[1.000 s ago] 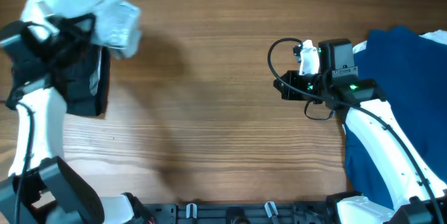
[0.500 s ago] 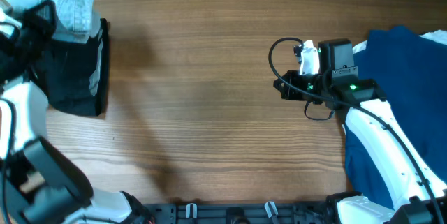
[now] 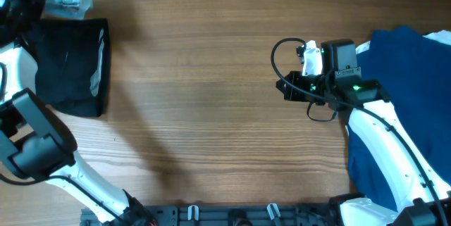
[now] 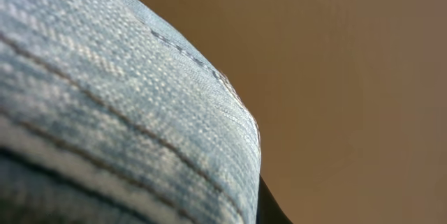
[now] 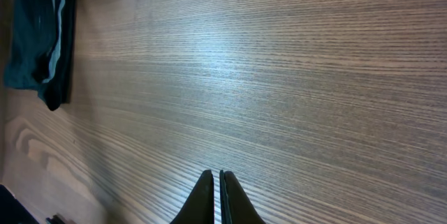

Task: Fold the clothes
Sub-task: 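Carry the folded jeans with the left gripper onto the black garment, then release and adjust the jeans on the black stack with the left gripper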

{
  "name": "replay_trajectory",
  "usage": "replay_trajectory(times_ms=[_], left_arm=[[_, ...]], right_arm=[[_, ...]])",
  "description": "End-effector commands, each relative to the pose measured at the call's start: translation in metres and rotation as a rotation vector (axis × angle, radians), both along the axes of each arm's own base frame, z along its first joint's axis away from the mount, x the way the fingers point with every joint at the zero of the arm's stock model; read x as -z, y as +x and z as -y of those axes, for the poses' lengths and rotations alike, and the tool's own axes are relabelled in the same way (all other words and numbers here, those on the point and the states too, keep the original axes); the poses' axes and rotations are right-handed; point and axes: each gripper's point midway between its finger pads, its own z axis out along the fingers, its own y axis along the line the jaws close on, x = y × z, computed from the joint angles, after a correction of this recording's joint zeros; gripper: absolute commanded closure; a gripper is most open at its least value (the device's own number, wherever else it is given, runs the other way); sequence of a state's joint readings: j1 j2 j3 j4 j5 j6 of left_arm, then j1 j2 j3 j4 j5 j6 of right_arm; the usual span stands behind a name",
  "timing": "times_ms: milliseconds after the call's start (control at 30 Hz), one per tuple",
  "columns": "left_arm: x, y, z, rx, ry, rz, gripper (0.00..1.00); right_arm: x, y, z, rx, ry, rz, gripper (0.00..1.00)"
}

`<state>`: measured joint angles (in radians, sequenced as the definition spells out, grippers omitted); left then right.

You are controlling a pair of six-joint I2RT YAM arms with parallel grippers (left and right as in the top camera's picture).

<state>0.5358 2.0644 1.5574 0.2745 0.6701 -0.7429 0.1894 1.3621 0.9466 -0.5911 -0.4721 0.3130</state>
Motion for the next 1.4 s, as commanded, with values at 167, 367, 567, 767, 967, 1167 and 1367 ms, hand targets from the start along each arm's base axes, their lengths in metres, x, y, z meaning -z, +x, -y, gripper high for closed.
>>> replay_trajectory(times_ms=[167, 367, 567, 767, 967, 1167, 1367], left_arm=[[0.040, 0.008, 0.011, 0.040, -0.004, -0.105, 0.96], [0.060, -0.022, 0.007, 0.115, -0.137, -0.215, 0.96], [0.102, -0.081, -0.002, 0.044, -0.230, -0.509, 0.96], [0.126, -0.118, -0.001, 0.010, -0.286, -0.683, 0.96], [0.078, -0.117, -0.009, -0.003, -0.224, -0.573, 0.96], [0.023, -0.128, -0.002, -0.004, -0.116, -0.493, 0.96], [0.080, -0.180, -0.015, -0.165, -0.086, -0.830, 0.95]], right_arm=[[0.003, -0.012, -0.003, -0.015, 0.010, -0.050, 0.95], [0.003, -0.012, -0.002, -0.021, 0.007, -0.048, 0.95], [0.004, -0.012, -0.002, -0.032, -0.004, -0.037, 0.95], [0.005, -0.010, 0.002, -0.019, -0.026, -0.032, 0.94], [0.006, -0.010, 0.002, -0.037, -0.037, -0.019, 0.94], [0.006, -0.010, 0.002, -0.037, -0.038, -0.019, 0.94], [0.006, -0.010, 0.002, -0.051, -0.044, -0.010, 0.94]])
